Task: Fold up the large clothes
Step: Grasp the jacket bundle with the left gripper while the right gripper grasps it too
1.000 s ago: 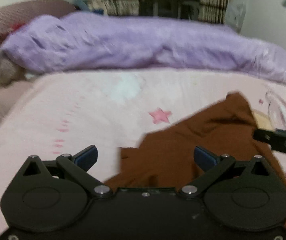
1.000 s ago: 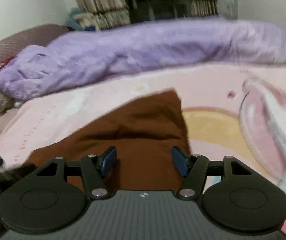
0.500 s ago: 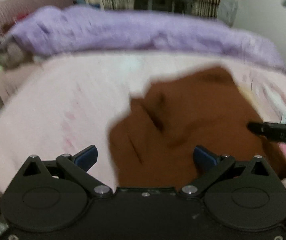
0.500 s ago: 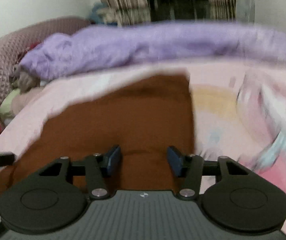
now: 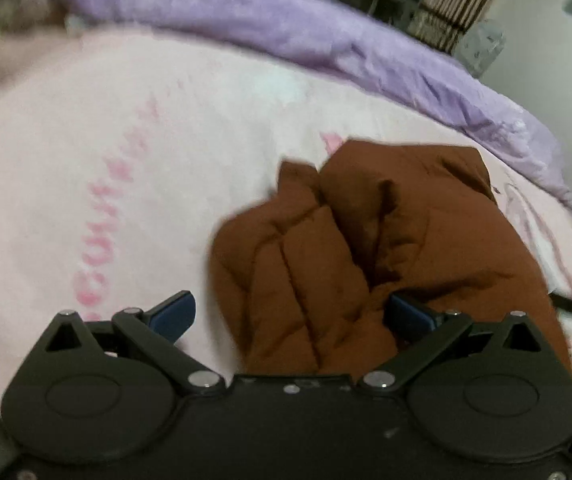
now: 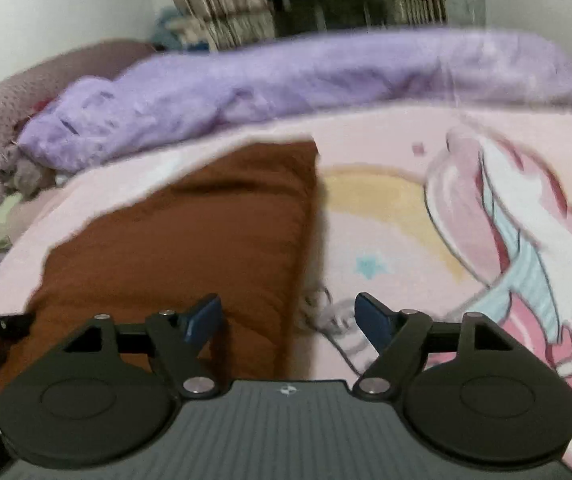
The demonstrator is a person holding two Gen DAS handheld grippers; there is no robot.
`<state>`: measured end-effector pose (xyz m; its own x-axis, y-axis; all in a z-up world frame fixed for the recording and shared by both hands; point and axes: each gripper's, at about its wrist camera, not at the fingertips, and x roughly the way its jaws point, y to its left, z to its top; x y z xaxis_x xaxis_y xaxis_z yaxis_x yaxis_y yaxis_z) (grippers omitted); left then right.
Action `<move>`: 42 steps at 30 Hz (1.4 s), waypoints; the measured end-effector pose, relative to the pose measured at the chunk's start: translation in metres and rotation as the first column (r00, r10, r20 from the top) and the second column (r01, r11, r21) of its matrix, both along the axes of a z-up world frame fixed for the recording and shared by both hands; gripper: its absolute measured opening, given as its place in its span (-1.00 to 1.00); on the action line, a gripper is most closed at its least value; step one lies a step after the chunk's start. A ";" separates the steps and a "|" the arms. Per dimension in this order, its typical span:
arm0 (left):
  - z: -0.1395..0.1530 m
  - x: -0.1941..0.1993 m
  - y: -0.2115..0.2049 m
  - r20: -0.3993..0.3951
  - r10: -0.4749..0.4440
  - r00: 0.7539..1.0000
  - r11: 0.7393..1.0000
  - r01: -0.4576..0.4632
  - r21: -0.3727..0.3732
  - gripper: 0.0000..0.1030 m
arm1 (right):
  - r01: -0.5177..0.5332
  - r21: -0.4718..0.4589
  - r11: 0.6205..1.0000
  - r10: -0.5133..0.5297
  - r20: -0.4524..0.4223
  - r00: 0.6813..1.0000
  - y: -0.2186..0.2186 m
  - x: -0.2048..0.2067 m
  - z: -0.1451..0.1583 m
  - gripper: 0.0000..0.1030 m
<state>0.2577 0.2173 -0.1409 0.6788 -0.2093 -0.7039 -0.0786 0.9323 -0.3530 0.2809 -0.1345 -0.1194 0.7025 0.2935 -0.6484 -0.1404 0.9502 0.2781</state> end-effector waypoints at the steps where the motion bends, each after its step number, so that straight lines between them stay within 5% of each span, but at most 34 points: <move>1: -0.004 0.009 0.000 -0.027 -0.017 0.999 1.000 0.016 -0.023 1.00 | -0.011 0.032 0.999 0.012 -0.019 1.000 -0.003 0.003 -0.006 0.74; 5: -0.011 0.033 -0.013 -0.063 -0.094 0.994 0.996 0.094 0.001 1.00 | -0.059 0.111 0.992 0.063 -0.035 0.997 -0.008 0.015 -0.015 0.75; 9: -0.017 0.048 0.006 -0.109 -0.116 0.987 0.987 0.103 -0.120 1.00 | -0.081 0.234 0.969 0.106 -0.096 0.990 -0.022 0.024 -0.013 0.75; 13: -0.006 0.033 0.011 -0.058 -0.118 0.991 0.990 0.113 -0.083 1.00 | -0.122 0.290 0.949 0.153 -0.086 0.985 -0.026 0.026 -0.009 0.87; 14: -0.009 0.035 0.008 -0.063 -0.130 0.990 0.988 0.123 -0.096 1.00 | -0.141 0.296 0.945 0.178 -0.102 0.979 -0.022 0.032 -0.013 1.00; 18: -0.023 0.054 -0.004 -0.076 -0.157 0.985 0.977 0.144 -0.155 1.00 | -0.144 0.407 0.902 0.229 -0.168 0.959 -0.005 0.056 -0.042 1.00; 28: -0.020 0.054 -0.014 -0.050 -0.181 0.982 0.980 0.175 -0.097 1.00 | -0.130 0.409 0.903 0.222 -0.185 0.957 0.011 0.074 -0.046 1.00; 30: -0.021 0.049 -0.016 -0.022 -0.155 0.988 0.984 0.153 -0.086 0.88 | -0.145 0.358 0.922 0.219 -0.177 0.959 0.015 0.071 -0.043 1.00; 32: -0.016 0.040 -0.017 0.044 -0.164 0.986 0.979 0.168 -0.114 -0.19 | -0.156 0.326 0.933 0.217 -0.162 0.963 0.017 0.068 -0.036 0.74; 35: -0.007 0.032 -0.022 0.088 -0.138 0.987 0.983 0.147 -0.107 -0.42 | -0.150 0.335 0.930 0.212 -0.158 0.964 0.012 0.065 -0.026 0.38; 42: 0.019 0.019 -0.032 0.138 -0.119 0.983 0.989 0.130 -0.070 -0.55 | -0.216 0.288 0.933 0.249 -0.083 0.965 0.015 0.053 0.014 0.17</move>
<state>0.2768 0.1851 -0.1216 0.7301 -0.3492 -0.5874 0.0890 0.9008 -0.4250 0.3343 -0.1198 -0.1054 0.5179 0.6172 -0.5923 -0.2993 0.7794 0.5505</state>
